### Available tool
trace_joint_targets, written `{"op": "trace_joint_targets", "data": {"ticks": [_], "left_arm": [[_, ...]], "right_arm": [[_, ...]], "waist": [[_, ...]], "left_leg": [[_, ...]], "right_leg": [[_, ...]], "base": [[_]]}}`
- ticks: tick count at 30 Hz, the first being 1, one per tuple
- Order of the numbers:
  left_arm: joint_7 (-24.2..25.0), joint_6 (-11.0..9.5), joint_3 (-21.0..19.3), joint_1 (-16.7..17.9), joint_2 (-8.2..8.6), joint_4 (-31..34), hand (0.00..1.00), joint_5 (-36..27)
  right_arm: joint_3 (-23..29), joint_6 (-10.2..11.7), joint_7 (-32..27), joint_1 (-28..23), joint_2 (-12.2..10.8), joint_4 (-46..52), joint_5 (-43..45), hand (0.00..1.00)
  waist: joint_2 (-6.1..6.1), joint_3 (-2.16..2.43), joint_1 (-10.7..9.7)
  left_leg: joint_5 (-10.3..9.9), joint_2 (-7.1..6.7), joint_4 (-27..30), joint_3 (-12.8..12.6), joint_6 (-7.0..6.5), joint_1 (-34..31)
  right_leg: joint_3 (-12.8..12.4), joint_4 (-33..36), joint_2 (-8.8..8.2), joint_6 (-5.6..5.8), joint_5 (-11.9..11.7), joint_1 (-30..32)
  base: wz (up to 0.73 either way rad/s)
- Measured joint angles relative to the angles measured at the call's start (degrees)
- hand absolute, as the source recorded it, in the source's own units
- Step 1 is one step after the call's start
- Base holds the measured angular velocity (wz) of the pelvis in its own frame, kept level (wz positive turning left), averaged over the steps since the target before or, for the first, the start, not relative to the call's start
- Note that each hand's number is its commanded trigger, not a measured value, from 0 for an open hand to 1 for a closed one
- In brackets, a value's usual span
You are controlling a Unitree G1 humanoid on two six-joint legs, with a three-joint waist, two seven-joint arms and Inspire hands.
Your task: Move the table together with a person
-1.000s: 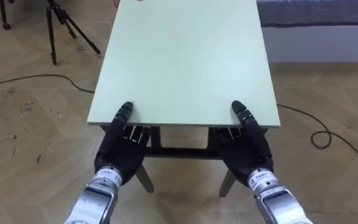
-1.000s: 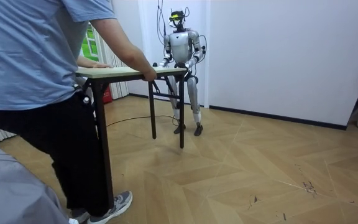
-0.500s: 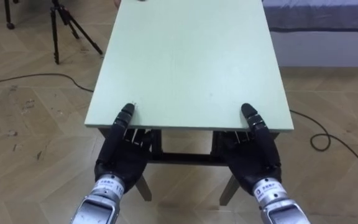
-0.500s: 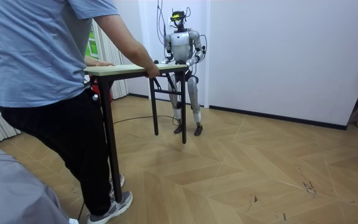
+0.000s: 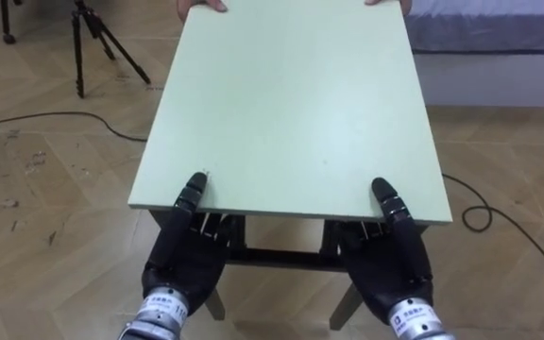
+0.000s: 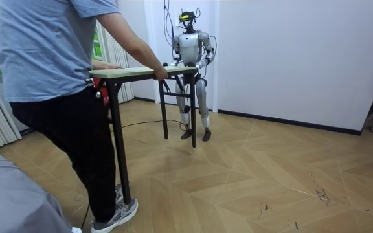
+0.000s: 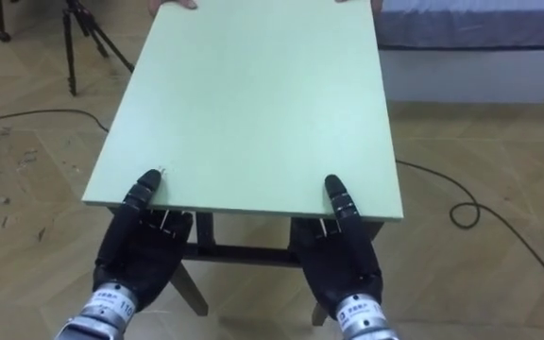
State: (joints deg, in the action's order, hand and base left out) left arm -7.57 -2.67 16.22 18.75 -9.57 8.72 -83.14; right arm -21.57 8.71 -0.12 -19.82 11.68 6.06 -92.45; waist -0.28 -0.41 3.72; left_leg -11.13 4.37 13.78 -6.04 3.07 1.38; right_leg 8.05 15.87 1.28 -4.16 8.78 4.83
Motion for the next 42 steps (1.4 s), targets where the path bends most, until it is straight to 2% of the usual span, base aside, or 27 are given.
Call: {"op": "trace_joint_targets", "data": {"ticks": [2,4,6,7,9,11,12,16,17,19,20,22,24,25,27,29,31,32,33,34,35,36,38,39,40,41,42], "left_arm": [[0.80,-0.14,0.03,0.00,-0.21,-0.20,1.00,-0.39],[2.18,-0.68,0.43,0.03,-0.20,-1.38,1.00,-0.55],[2.79,-0.73,0.62,0.33,-0.26,-1.47,1.00,-0.80],[2.98,-0.71,0.70,0.35,-0.53,-1.49,1.00,-1.32],[3.41,-0.63,0.73,1.18,-1.53,-1.51,1.00,-2.71],[3.57,-0.59,0.78,2.48,-1.57,-1.49,1.00,-2.94],[3.84,-0.21,0.79,2.91,-1.62,-1.45,1.00,-3.12],[4.83,0.05,0.78,2.89,-2.00,-1.40,1.00,-3.95],[4.83,0.05,0.78,2.89,-1.99,-1.40,1.00,-4.07],[5.04,-0.05,0.80,2.84,-1.82,-1.42,1.00,-4.34],[5.50,-0.07,0.79,2.76,-1.90,-1.42,1.00,-4.59],[6.03,-0.47,0.81,2.47,-1.85,-1.55,1.00,-4.54],[6.07,-0.58,0.81,1.86,-1.93,-1.67,1.00,-4.82],[6.15,-0.65,0.81,1.54,-1.93,-1.96,1.00,-4.78],[6.69,-0.91,1.53,0.14,-1.73,-4.09,1.00,-4.82],[6.97,-0.90,1.96,0.04,-1.44,-5.73,1.00,-5.18],[6.99,-0.64,2.37,0.26,-1.04,-6.26,1.00,-5.61],[7.05,-0.64,2.59,0.31,-0.91,-6.49,1.00,-5.89],[7.04,-0.63,2.96,0.32,-1.15,-6.61,1.00,-6.13],[7.00,-0.37,3.51,0.31,-1.15,-6.97,1.00,-6.13],[6.99,-0.32,3.77,0.30,-1.25,-7.01,1.00,-6.05],[7.00,-0.16,4.26,0.19,-1.72,-6.99,1.00,-5.89],[7.00,0.42,4.43,0.17,-2.10,-6.82,1.00,-5.15],[7.00,0.42,4.15,0.73,-2.16,-6.27,1.00,-4.66],[7.00,0.41,4.00,1.03,-2.30,-5.90,1.00,-4.51],[6.99,0.58,3.92,0.71,-2.00,-5.73,1.00,-4.04],[6.99,0.78,3.93,0.64,-1.58,-5.54,1.00,-3.73]], "right_arm": [[-0.20,0.02,0.30,0.00,0.01,-0.08,-0.31,1.00],[-0.29,0.01,0.46,-0.33,-0.01,-0.35,-0.26,1.00],[-0.18,0.00,0.54,-0.30,0.19,-0.44,-0.38,1.00],[-0.18,-0.07,0.60,-0.35,0.28,-0.45,-0.67,1.00],[-0.21,-0.93,0.74,-0.78,0.36,-0.45,-0.39,1.00],[-0.26,-1.54,0.75,-1.08,0.57,-0.44,0.21,1.00],[-0.20,-1.76,1.33,-1.46,0.92,-0.43,0.35,1.00],[-1.08,-0.83,2.90,-1.38,1.70,-0.44,0.48,1.00],[-1.77,-0.45,2.90,-1.18,1.89,-0.44,0.48,1.00],[-2.01,0.13,3.27,-0.61,2.31,-0.44,0.56,1.00],[-2.10,0.21,3.60,-0.24,2.32,-0.44,0.77,1.00],[-2.45,0.78,4.57,0.08,2.15,-0.80,0.86,1.00],[-2.64,1.26,4.76,0.84,2.13,-1.01,0.87,1.00],[-2.39,1.19,4.78,1.07,2.08,-1.16,0.87,1.00],[-1.54,0.47,4.89,1.52,2.09,-2.26,1.07,1.00],[-0.16,-0.83,4.88,1.49,1.88,-3.45,1.65,1.00],[0.69,-1.68,4.87,0.88,1.90,-3.52,2.02,1.00],[1.47,-2.51,4.83,0.71,1.98,-3.52,2.19,1.00],[2.08,-3.05,4.67,0.50,2.39,-3.51,2.22,1.00],[2.51,-3.36,4.72,-0.68,1.96,-3.50,2.20,1.00],[2.74,-3.31,4.99,-1.28,1.83,-3.49,2.20,1.00],[2.86,-2.85,5.81,-2.55,1.81,-3.46,2.16,1.00],[2.65,-1.96,6.65,-4.00,1.76,-3.18,1.80,1.00],[2.40,-1.68,6.67,-4.17,1.58,-3.16,1.76,1.00],[2.08,-1.41,6.67,-4.17,1.52,-3.14,1.69,1.00],[1.49,-0.60,6.68,-3.82,1.40,-3.08,0.76,1.00],[1.52,-0.67,6.82,-3.54,2.15,-2.98,0.29,1.00]], "waist": [[-0.27,-0.07,0.41],[-0.46,-0.20,1.45],[0.40,-0.30,2.86],[0.48,-0.36,3.17],[0.45,-0.41,4.16],[0.92,-0.57,4.49],[1.22,-0.45,4.35],[2.26,-0.86,4.23],[2.61,-1.07,4.23],[3.86,-1.25,3.47],[4.68,-1.12,2.70],[5.06,-1.09,2.04],[5.45,-1.06,0.77],[5.42,-1.03,0.36],[5.33,-1.01,-1.17],[4.72,-0.74,-1.88],[3.92,-0.59,-2.28],[3.57,-0.47,-2.89],[3.48,-0.61,-3.81],[3.41,-0.58,-5.16],[3.33,-0.57,-5.89],[2.72,-0.44,-6.65],[1.54,-0.28,-6.57],[0.54,-0.13,-6.46],[-0.25,0.10,-6.25],[-0.95,-0.39,-4.33],[0.00,-0.29,-2.72]], "left_leg": [[-0.51,0.37,5.02,0.44,0.65,-2.99],[-0.68,1.40,17.36,1.68,0.88,-9.03],[-0.04,4.12,29.02,2.32,1.18,-14.66],[0.81,4.94,32.21,2.49,1.37,-16.34],[6.11,6.69,40.80,3.77,1.24,-21.31],[9.62,6.86,49.32,3.99,1.49,-22.44],[9.55,6.67,54.60,3.48,1.50,-22.60],[9.03,6.64,54.18,3.90,1.69,-16.60],[8.46,6.47,53.40,3.91,2.00,-15.50],[4.85,5.19,49.89,5.12,3.05,-13.22],[1.71,4.69,45.16,5.32,3.75,-11.94],[-8.57,4.08,32.04,5.24,3.96,-6.63],[-13.25,3.50,22.28,5.10,2.43,-3.66],[-13.96,3.18,19.30,5.05,1.93,-3.08],[-14.45,1.58,11.89,3.99,0.75,-1.91],[-13.14,-0.75,11.01,3.35,-1.44,-2.93],[-11.11,-3.31,10.81,2.65,-3.15,-4.24],[-9.51,-4.24,10.56,2.17,-4.71,-5.64],[-8.39,-4.52,10.49,1.06,-5.93,-6.85],[-7.30,-4.42,10.39,-0.15,-6.99,-7.58],[-6.60,-4.13,10.12,-0.79,-6.95,-7.89],[-4.93,-3.35,8.91,-3.34,-6.58,-8.30],[-3.10,-2.96,7.97,-7.00,-6.23,-8.93],[-2.63,-3.15,8.24,-8.65,-6.13,-9.47],[-2.57,-3.38,8.98,-9.29,-6.09,-9.86],[-2.47,-3.66,12.01,-9.15,-5.73,-11.83],[-2.03,-4.16,12.93,-6.43,-5.89,-14.39]], "right_leg": [[0.03,1.32,-0.06,-0.56,0.12,1.30],[-0.10,3.02,-0.07,-1.72,0.68,2.40],[-0.08,4.51,1.85,-2.99,1.57,3.37],[-0.06,5.18,2.40,-3.45,1.93,3.76],[-0.05,6.31,3.68,-4.54,2.96,4.62],[-0.11,7.06,3.86,-5.16,3.15,4.87],[-0.17,7.17,4.09,-6.07,2.66,5.21],[-0.03,7.86,5.69,-6.71,1.30,7.49],[0.15,7.89,5.85,-6.76,1.15,7.64],[1.88,7.83,5.83,-7.10,0.03,8.84],[2.86,8.11,5.79,-7.10,-0.53,10.43],[3.66,7.58,5.61,-6.93,-2.58,12.91],[5.02,6.21,5.15,-6.76,-4.80,14.59],[5.33,5.85,4.83,-6.70,-5.59,15.23],[6.13,4.29,2.83,-5.74,-8.84,16.36],[5.33,2.26,0.94,-4.39,-11.73,16.25],[3.37,-0.53,-0.79,-0.27,-14.67,16.25],[2.35,-3.02,-2.10,4.37,-16.89,16.23],[1.95,-1.41,-3.56,6.97,-17.29,16.79],[1.26,9.71,-5.45,4.34,-11.55,18.11],[1.12,15.41,-6.49,4.56,-7.57,18.10],[-0.17,24.15,-8.58,5.27,-1.39,16.72],[-1.08,31.85,-12.19,6.66,3.76,11.86],[-2.43,36.50,-14.23,6.73,3.27,7.81],[-3.10,37.39,-14.94,6.71,1.78,5.97],[-3.84,35.11,-15.08,7.98,1.70,4.14],[-3.53,33.87,-13.99,7.99,1.72,4.97]], "base": [[-0.09],[-0.17],[-0.24],[-0.24],[-0.23],[-0.24],[-0.08],[0.08],[0.00],[0.06],[0.20],[0.20],[0.25],[0.37],[0.31],[0.06],[-0.02],[0.21],[0.55],[0.68],[0.84],[0.65],[0.40],[0.09],[-0.27],[-0.59],[-0.59]]}}
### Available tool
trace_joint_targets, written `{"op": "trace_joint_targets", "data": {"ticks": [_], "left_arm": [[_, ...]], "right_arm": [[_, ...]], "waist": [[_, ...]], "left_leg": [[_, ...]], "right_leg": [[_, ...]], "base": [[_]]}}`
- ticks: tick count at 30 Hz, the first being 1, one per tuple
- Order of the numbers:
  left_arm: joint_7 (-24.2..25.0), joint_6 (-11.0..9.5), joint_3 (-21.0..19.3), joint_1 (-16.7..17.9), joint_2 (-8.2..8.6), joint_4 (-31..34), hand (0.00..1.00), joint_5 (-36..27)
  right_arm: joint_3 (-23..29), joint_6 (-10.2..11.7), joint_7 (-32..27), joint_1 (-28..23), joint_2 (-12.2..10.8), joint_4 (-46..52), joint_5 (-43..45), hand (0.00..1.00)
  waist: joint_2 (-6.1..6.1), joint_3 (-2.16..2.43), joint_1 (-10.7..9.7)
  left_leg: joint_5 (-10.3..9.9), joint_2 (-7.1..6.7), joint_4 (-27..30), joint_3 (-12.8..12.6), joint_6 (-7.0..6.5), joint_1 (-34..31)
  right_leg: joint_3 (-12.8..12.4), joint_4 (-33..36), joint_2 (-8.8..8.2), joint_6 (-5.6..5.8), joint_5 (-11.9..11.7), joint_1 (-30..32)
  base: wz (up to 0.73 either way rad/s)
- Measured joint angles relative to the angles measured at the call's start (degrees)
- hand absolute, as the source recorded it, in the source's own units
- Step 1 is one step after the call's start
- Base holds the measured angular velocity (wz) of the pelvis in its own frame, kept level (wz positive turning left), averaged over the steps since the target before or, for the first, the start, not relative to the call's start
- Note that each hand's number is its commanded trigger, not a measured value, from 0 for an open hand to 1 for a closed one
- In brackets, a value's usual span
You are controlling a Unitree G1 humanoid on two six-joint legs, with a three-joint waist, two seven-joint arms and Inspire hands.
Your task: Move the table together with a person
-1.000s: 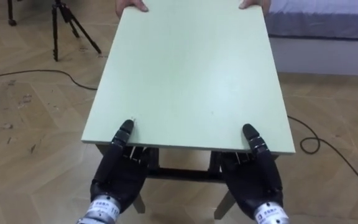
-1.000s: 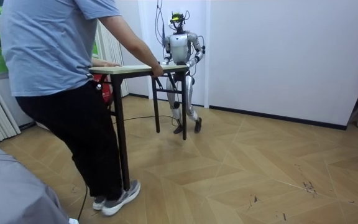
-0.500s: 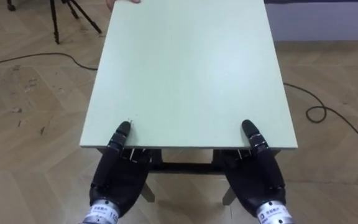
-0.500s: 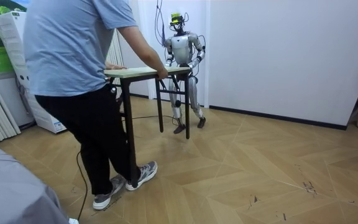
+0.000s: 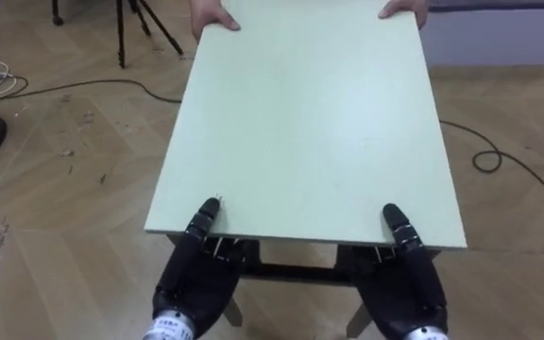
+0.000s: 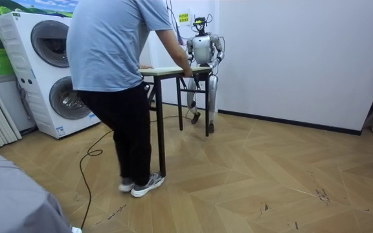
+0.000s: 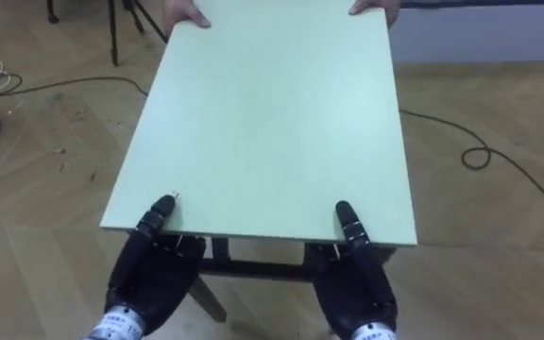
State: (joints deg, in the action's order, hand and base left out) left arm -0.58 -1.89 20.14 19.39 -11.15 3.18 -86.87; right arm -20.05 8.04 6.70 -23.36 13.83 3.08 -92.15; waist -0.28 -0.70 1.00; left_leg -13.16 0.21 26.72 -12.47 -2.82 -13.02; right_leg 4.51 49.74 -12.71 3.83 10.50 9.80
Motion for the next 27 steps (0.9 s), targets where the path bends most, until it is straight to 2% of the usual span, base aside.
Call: {"op": "trace_joint_targets", "data": {"ticks": [1,2,3,4,6,7,8,9,11,14,15,16,18,19,20,21,22,23,24,25,26,27], "left_arm": [[0.01,-0.03,-0.01,-0.03,-0.14,0.50,1.00,0.23],[0.02,-0.13,-0.18,-0.06,-0.16,0.68,1.00,0.53],[0.02,-0.14,-0.73,-0.07,-0.09,0.72,1.00,1.24],[0.01,-0.13,-1.14,-0.02,-0.57,1.02,1.00,1.35],[-0.01,-0.13,-1.74,-0.09,-0.99,1.38,1.00,1.61],[-0.01,-0.13,-1.89,-0.15,-0.96,1.45,1.00,1.75],[-0.01,-0.14,-2.13,-0.17,-0.94,1.95,1.00,1.96],[-0.02,-0.24,-2.17,-0.30,-0.82,2.24,1.00,2.18],[-0.02,-0.78,-2.09,-0.89,-0.84,2.48,1.00,2.41],[-0.68,-1.04,-2.36,-3.06,-1.03,2.48,1.00,2.46],[-0.95,-1.04,-2.45,-3.72,-1.02,2.47,1.00,2.55],[-0.95,-1.04,-2.64,-3.87,-1.01,2.46,1.00,2.69],[-0.97,-1.06,-3.21,-4.60,-1.06,2.20,1.00,3.06],[-0.94,-1.04,-3.25,-5.16,-0.95,1.56,1.00,3.37],[-0.90,-1.06,-3.22,-5.36,-0.80,0.91,1.00,3.40],[-0.90,-1.04,-3.24,-5.73,-0.86,-0.30,1.00,3.43],[-0.90,-1.02,-3.07,-5.89,-0.94,-0.71,1.00,3.50],[-0.91,-0.99,-2.97,-5.93,-0.97,-1.08,1.00,3.51],[-0.92,-0.95,-2.63,-5.92,-0.99,-1.35,1.00,3.51],[-0.94,-1.02,-2.38,-5.92,-1.06,-1.38,1.00,3.54],[-0.94,-1.14,-2.08,-5.90,-1.15,-1.38,1.00,3.71],[-0.94,-1.41,-2.18,-5.92,-1.02,-1.40,1.00,3.66]], "right_arm": [[0.33,-0.18,0.05,0.06,-0.30,0.28,0.01,1.00],[0.42,-0.30,0.05,0.06,-0.53,0.36,0.03,1.00],[0.40,-0.68,0.05,0.01,-0.71,0.39,0.03,1.00],[0.33,-1.05,-0.11,-0.01,-1.21,0.39,0.14,1.00],[-0.27,-0.80,-0.16,-0.26,-2.06,0.53,0.15,1.00],[-0.44,-0.57,-0.16,-0.16,-2.04,0.60,0.16,1.00],[-0.62,-0.36,-0.15,0.34,-2.00,0.70,0.24,1.00],[-0.63,-0.20,-0.11,0.60,-2.40,0.70,0.23,1.00],[-0.81,-0.27,0.20,1.17,-2.69,0.70,0.22,1.00],[-0.48,-0.25,0.21,2.43,-2.99,0.69,0.21,1.00],[-0.25,-0.20,0.21,2.93,-3.17,0.60,0.21,1.00],[-0.04,-0.20,0.21,3.40,-3.19,0.29,0.12,1.00],[-0.05,-0.63,0.21,4.74,-3.86,-0.76,-0.19,1.00],[0.20,-0.64,0.23,5.11,-4.49,-1.52,-0.11,1.00],[0.26,-0.82,0.42,5.46,-4.76,-2.47,-0.05,1.00],[0.74,-1.82,0.56,5.93,-5.39,-4.11,0.11,1.00],[0.75,-1.92,0.73,5.97,-5.39,-4.59,0.14,1.00],[0.81,-2.25,0.79,5.82,-5.29,-4.79,0.02,1.00],[0.77,-2.20,0.78,5.35,-5.24,-4.78,-0.05,1.00],[0.65,-1.96,0.78,5.11,-5.22,-4.78,-0.10,1.00],[0.65,-1.80,0.80,4.78,-5.18,-4.74,-0.24,1.00],[0.92,-1.78,0.91,4.80,-5.08,-4.76,-0.25,1.00]], "waist": [[-0.02,0.32,-0.16],[-0.61,0.28,-0.36],[-1.61,0.33,-0.43],[-2.67,0.26,-0.19],[-3.95,0.25,0.18],[-4.02,0.24,0.87],[-3.68,-0.10,1.43],[-3.40,0.02,1.51],[-3.42,0.01,1.74],[-4.55,-0.38,2.10],[-4.57,-0.39,2.35],[-4.57,-0.39,2.52],[-4.44,-0.48,2.47],[-4.22,-0.62,2.60],[-4.08,-0.61,2.51],[-3.62,-0.59,2.46],[-3.37,-0.65,2.48],[-2.61,-0.77,2.46],[-1.95,-0.65,2.65],[-1.66,-0.64,2.81],[-1.14,-0.60,3.44],[-0.82,-0.81,3.88]], "left_leg": [[1.06,-0.60,-1.15,0.40,-1.13,-0.74],[1.56,-0.48,-1.86,-0.08,-1.49,-0.93],[2.06,-0.68,-2.65,-1.23,-2.04,-1.35],[2.28,-0.72,-2.90,-3.05,-2.41,-1.76],[2.53,-1.00,-2.83,-5.59,-2.84,-1.86],[2.55,-1.00,-2.59,-6.20,-2.87,-2.08],[2.62,-0.90,-1.73,-6.49,-2.87,-3.03],[3.04,-0.66,-1.07,-6.34,-2.84,-4.40],[4.07,-0.09,-1.39,-6.43,-2.93,-6.12],[5.42,0.41,-0.35,-6.79,-3.38,-9.56],[5.61,1.09,0.57,-6.81,-3.33,-11.09],[5.87,1.43,0.75,-6.82,-3.21,-11.67],[7.52,3.07,0.68,-6.65,-2.88,-13.47],[8.71,3.42,0.13,-6.12,-2.63,-13.95],[9.39,3.73,-0.45,-5.89,-2.51,-13.89],[11.35,4.29,-2.19,-4.91,-1.99,-13.56],[12.37,4.52,-3.19,-4.36,-1.76,-13.33],[14.89,5.09,-5.46,-3.15,-1.23,-12.84],[18.67,5.35,-9.72,-1.93,-0.35,-11.66],[21.03,5.30,-12.86,-1.11,0.57,-10.82],[25.99,5.48,-18.36,1.60,4.66,-9.36],[27.09,6.28,-17.91,4.53,7.34,-9.36]], "right_leg": [[-0.54,-0.37,-0.14,0.79,0.42,1.12],[-0.72,-0.47,-0.52,1.42,0.80,1.36],[-1.32,-1.06,-1.08,3.02,1.93,1.24],[-1.55,-0.37,-1.56,3.07,2.88,1.04],[-1.88,1.37,-1.73,2.46,3.24,-1.50],[-2.19,0.59,-1.47,2.19,3.66,-2.45],[-2.64,-2.42,-0.85,2.40,4.82,-3.84],[-2.95,-6.03,-0.14,2.76,6.48,-4.37],[-3.36,-10.79,0.87,3.19,8.16,-5.01],[-4.48,-17.14,1.42,2.97,11.82,-5.71],[-4.22,-19.74,1.80,2.69,12.71,-5.89],[-3.71,-21.05,2.02,2.64,12.91,-5.94],[-2.02,-25.45,3.66,2.48,13.00,-6.48],[-1.24,-26.92,4.74,1.42,12.81,-6.47],[-1.15,-27.28,5.27,0.93,12.55,-6.51],[-0.94,-27.70,6.68,-0.05,11.74,-6.49],[-0.71,-27.98,7.27,-0.52,11.26,-6.50],[0.04,-28.43,8.76,-1.70,10.22,-6.52],[0.17,-29.53,10.37,-2.92,8.84,-6.50],[0.21,-30.40,11.14,-3.40,8.04,-6.48],[0.81,-31.29,12.58,-4.77,6.59,-5.74],[2.44,-30.85,12.61,-6.23,5.57,-4.46]], "base": [[-0.28],[0.04],[-0.04],[-0.09],[-0.16],[-0.36],[-0.36],[-0.24],[-0.12],[-0.04],[-0.03],[-0.15],[-0.10],[0.00],[0.07],[0.09],[0.18],[0.24],[0.27],[0.25],[0.08],[-0.08]]}}
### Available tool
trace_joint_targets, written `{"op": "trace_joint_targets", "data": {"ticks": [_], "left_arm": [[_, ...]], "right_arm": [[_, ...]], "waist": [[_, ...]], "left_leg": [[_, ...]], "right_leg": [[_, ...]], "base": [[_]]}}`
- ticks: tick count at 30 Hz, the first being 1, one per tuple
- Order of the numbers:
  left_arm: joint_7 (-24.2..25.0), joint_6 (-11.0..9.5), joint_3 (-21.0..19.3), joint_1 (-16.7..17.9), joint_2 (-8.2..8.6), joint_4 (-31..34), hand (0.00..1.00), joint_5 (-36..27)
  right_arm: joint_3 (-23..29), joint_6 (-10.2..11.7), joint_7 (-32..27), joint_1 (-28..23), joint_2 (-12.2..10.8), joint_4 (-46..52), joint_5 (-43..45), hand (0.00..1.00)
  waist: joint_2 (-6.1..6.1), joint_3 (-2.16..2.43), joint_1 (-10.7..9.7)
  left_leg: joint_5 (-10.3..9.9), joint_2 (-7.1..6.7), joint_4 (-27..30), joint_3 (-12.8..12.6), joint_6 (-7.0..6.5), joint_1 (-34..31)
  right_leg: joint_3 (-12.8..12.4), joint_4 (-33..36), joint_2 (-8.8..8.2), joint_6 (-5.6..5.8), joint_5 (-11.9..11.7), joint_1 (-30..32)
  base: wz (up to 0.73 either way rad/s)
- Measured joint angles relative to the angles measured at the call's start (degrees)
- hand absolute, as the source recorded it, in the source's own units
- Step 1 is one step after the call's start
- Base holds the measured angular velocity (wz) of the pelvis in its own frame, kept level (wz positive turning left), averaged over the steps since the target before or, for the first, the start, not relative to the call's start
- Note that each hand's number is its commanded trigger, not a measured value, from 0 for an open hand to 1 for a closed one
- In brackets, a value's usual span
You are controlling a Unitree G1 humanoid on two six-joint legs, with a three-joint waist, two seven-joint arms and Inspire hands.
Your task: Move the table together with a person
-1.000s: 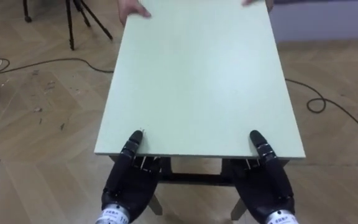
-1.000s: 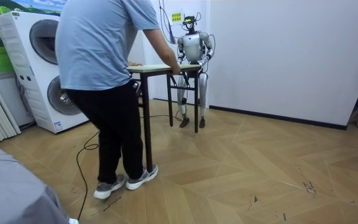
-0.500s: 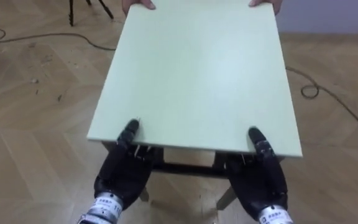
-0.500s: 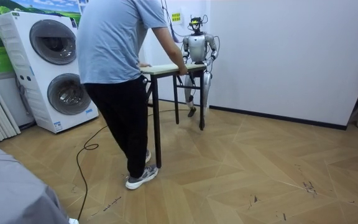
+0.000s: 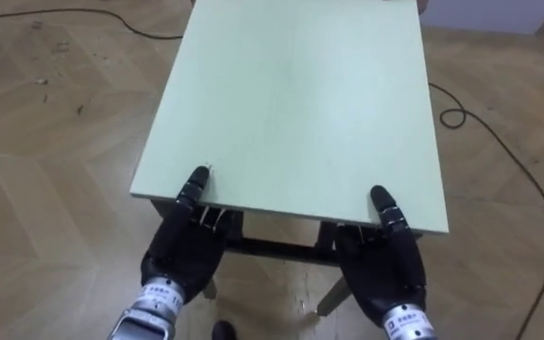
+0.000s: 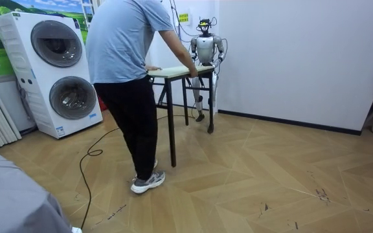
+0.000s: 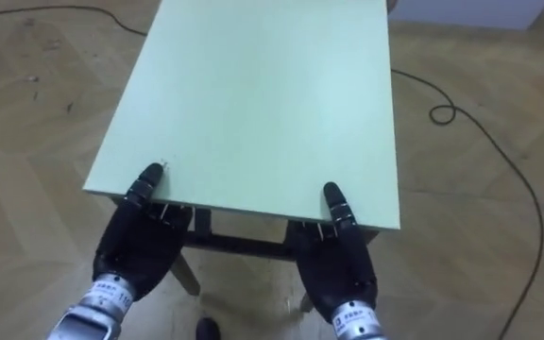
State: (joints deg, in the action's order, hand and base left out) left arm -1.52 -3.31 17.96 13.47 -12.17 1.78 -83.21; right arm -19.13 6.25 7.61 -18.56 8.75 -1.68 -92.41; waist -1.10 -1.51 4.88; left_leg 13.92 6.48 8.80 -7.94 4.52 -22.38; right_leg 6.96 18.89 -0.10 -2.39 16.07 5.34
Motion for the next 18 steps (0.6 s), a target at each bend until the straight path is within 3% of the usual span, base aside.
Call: {"op": "trace_joint_targets", "data": {"ticks": [1,3,4,6,8,11,12,14,16,18], "left_arm": [[0.00,-0.31,0.07,0.29,0.08,-0.11,1.00,-0.05],[0.38,-0.86,0.48,1.79,0.75,-0.35,1.00,-0.92],[0.36,-0.74,0.60,2.11,0.86,-0.35,1.00,-1.01],[0.37,-0.73,0.37,2.11,1.62,-0.23,1.00,-0.61],[0.36,-0.73,0.11,2.06,2.37,0.00,1.00,-0.41],[0.09,-0.50,0.09,1.84,2.46,0.25,1.00,-0.68],[-0.23,-0.51,0.07,1.75,2.33,0.26,1.00,-1.08],[-0.78,-0.86,0.10,1.77,2.46,0.27,1.00,-1.11],[-1.14,-1.25,-0.08,1.76,2.41,0.77,1.00,-1.06],[-2.17,-1.77,0.23,1.10,2.58,1.69,1.00,-1.13]], "right_arm": [[0.01,-0.09,0.00,0.12,0.15,-0.27,0.00,1.00],[-0.42,-0.01,-0.22,0.35,0.74,-0.60,0.00,1.00],[-0.51,-0.06,-0.30,0.35,1.27,-0.58,-0.07,1.00],[-0.41,0.10,-0.30,0.37,1.56,0.00,0.25,1.00],[-0.44,0.51,-0.43,0.46,1.86,0.83,0.67,1.00],[-0.57,0.81,-0.85,0.74,2.63,1.74,0.64,1.00],[-1.11,1.26,-1.21,0.91,2.56,1.74,0.48,1.00],[-1.69,2.04,-1.49,0.94,2.27,1.78,0.30,1.00],[-2.06,2.60,-1.49,0.98,2.27,2.31,0.32,1.00],[-2.04,2.49,-1.77,1.96,2.81,3.08,0.39,1.00]], "waist": [[0.06,-0.07,0.40],[0.83,-0.31,2.72],[1.35,-0.15,2.92],[2.19,-0.09,2.14],[3.35,0.00,1.65],[4.95,0.00,0.28],[5.01,-0.03,0.01],[5.07,-0.01,-0.58],[5.37,0.06,-1.53],[6.27,-0.04,-1.50]], "left_leg": [[-2.56,0.19,3.31,0.64,-0.97,-0.34],[-15.50,1.08,21.01,0.95,-2.61,-0.69],[-19.77,1.28,28.81,2.10,-2.21,-0.67],[-23.92,1.86,37.74,3.61,-1.74,0.30],[-26.68,3.30,42.18,4.31,-0.98,4.06],[-30.28,3.97,39.42,5.72,0.61,11.62],[-32.67,3.59,35.50,6.23,1.23,13.98],[-34.52,2.21,29.82,8.32,1.89,16.03],[-35.31,1.76,23.73,9.11,1.72,17.39],[-37.55,2.12,19.92,8.13,0.57,17.33]], "right_leg": [[0.83,0.17,-0.05,-0.48,-0.38,0.26],[3.44,0.93,-0.40,-1.98,-1.38,0.87],[4.42,1.10,-0.25,-2.34,-2.03,1.49],[5.54,1.77,0.58,-3.11,-2.70,3.17],[6.23,3.27,1.56,-3.82,-3.02,5.08],[7.63,5.22,2.26,-4.20,-3.28,7.46],[7.78,6.01,2.16,-4.19,-3.30,8.06],[7.95,5.83,2.15,-3.97,-3.86,8.40],[8.92,4.04,2.06,-3.90,-5.82,9.03],[9.55,4.43,1.91,-4.01,-7.44,11.72]], "base": [[-0.37],[-0.53],[-0.25],[0.18],[0.14],[0.10],[0.08],[0.05],[0.19],[-0.04]]}}
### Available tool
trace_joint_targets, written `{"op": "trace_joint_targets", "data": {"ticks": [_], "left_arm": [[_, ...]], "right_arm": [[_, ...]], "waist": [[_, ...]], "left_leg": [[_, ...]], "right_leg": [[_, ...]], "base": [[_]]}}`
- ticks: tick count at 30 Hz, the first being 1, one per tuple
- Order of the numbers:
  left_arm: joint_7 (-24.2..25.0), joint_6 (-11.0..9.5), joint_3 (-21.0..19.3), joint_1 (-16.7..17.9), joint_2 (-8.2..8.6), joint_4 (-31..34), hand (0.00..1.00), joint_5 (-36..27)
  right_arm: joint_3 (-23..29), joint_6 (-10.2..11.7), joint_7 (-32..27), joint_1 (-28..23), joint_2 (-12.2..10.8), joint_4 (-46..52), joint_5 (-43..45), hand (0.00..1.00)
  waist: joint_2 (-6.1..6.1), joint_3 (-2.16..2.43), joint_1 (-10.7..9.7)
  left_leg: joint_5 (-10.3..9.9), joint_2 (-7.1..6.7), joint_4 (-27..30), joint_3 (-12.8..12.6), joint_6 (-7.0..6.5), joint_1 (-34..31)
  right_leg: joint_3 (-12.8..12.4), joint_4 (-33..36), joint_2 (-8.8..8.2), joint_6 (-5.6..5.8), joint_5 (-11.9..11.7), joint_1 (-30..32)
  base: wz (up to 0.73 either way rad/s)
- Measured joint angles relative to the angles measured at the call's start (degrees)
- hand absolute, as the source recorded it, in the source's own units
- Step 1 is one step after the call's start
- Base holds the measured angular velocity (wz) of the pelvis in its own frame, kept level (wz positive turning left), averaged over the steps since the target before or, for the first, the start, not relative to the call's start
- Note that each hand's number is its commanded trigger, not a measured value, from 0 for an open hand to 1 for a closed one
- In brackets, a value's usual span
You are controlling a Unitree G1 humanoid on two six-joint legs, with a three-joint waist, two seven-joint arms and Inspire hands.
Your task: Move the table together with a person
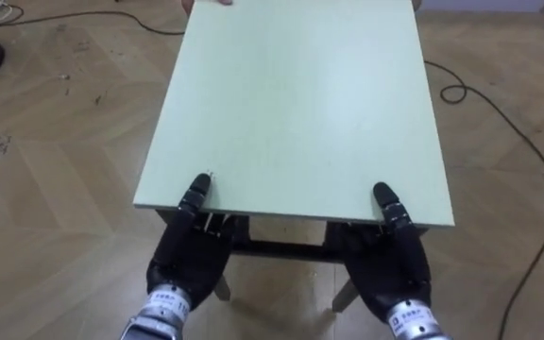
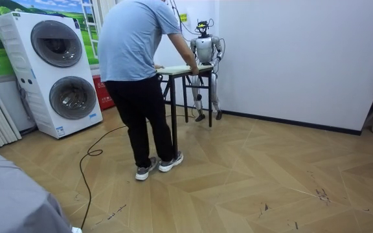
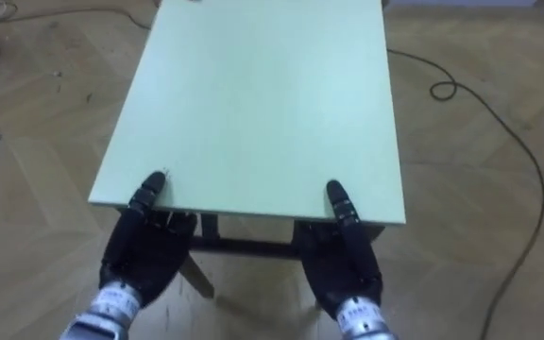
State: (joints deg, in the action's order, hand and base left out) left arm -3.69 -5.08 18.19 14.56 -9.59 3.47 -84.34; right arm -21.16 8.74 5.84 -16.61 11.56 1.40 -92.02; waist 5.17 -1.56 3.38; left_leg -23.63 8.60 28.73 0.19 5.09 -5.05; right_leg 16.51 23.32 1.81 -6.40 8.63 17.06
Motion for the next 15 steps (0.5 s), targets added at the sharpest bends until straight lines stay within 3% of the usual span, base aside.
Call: {"op": "trace_joint_targets", "data": {"ticks": [2,3,4,6,8,10,11,15], "left_arm": [[-0.76,-0.83,0.67,-0.97,0.33,-0.11,1.00,-0.03],[-0.83,-2.02,1.28,-1.76,0.69,-0.94,1.00,-0.41],[-0.83,-2.32,1.46,-1.92,0.98,-1.65,1.00,-0.46],[-0.83,-2.50,1.88,-1.78,1.35,-3.50,1.00,-0.51],[-0.71,-2.55,1.74,-1.26,1.33,-3.61,1.00,-0.50],[-0.69,-2.50,1.91,-0.40,1.33,-3.97,1.00,-0.42],[-0.71,-2.49,2.12,-0.20,1.28,-4.09,1.00,-0.42],[-0.88,-2.33,2.76,0.50,1.00,-4.62,1.00,-0.41]], "right_arm": [[0.29,-0.03,-0.33,0.90,-0.13,-0.14,0.00,1.00],[0.56,-0.07,-0.33,1.71,-0.34,-0.70,0.19,1.00],[0.76,-0.20,-0.33,1.97,-0.37,-1.26,0.37,1.00],[2.06,-1.38,0.46,1.97,-1.07,-3.43,1.80,1.00],[2.51,-2.62,0.58,1.66,-1.69,-3.71,2.18,1.00],[2.85,-3.37,0.65,0.14,-1.87,-3.72,2.52,1.00],[2.95,-3.47,0.65,-0.45,-2.07,-3.71,2.54,1.00],[3.32,-3.62,0.51,-2.27,-1.66,-3.69,2.32,1.00]], "waist": [[0.03,-0.03,0.18],[-0.48,-0.34,0.09],[-0.55,-0.37,0.10],[-1.11,-0.56,0.06],[-1.67,-0.57,-0.29],[-1.89,-0.51,-1.65],[-2.10,-0.48,-2.10],[-2.83,-0.17,-3.44]], "left_leg": [[-1.30,-0.64,-1.89,-1.80,-1.38,-0.24],[-1.22,-2.26,-2.40,-2.08,-2.22,-0.83],[-0.88,-2.88,-2.38,-2.01,-2.81,-0.96],[0.28,-5.51,-2.62,-1.97,-4.69,-0.71],[0.82,-6.45,-2.14,-2.51,-5.64,-2.07],[2.02,-7.24,-2.07,-2.11,-6.91,-2.53],[2.30,-7.63,-2.12,-1.86,-7.24,-2.46],[4.25,-9.90,-2.40,-1.87,-9.36,-3.09]], "right_leg": [[1.29,3.34,-1.44,0.11,-0.14,2.81],[1.68,6.14,-3.43,0.56,-0.44,5.00],[1.82,7.45,-4.31,1.11,-0.88,5.79],[1.87,9.11,-6.95,2.36,-2.64,7.14],[1.66,4.57,-7.36,2.13,-3.53,5.55],[0.98,0.59,-7.52,3.17,-6.66,3.64],[0.61,0.08,-7.82,3.51,-6.97,3.18],[-2.97,-1.26,-9.41,7.50,-10.91,2.83]], "base": [[-0.13],[-0.14],[-0.16],[-0.19],[-0.06],[0.23],[0.34],[0.18]]}}
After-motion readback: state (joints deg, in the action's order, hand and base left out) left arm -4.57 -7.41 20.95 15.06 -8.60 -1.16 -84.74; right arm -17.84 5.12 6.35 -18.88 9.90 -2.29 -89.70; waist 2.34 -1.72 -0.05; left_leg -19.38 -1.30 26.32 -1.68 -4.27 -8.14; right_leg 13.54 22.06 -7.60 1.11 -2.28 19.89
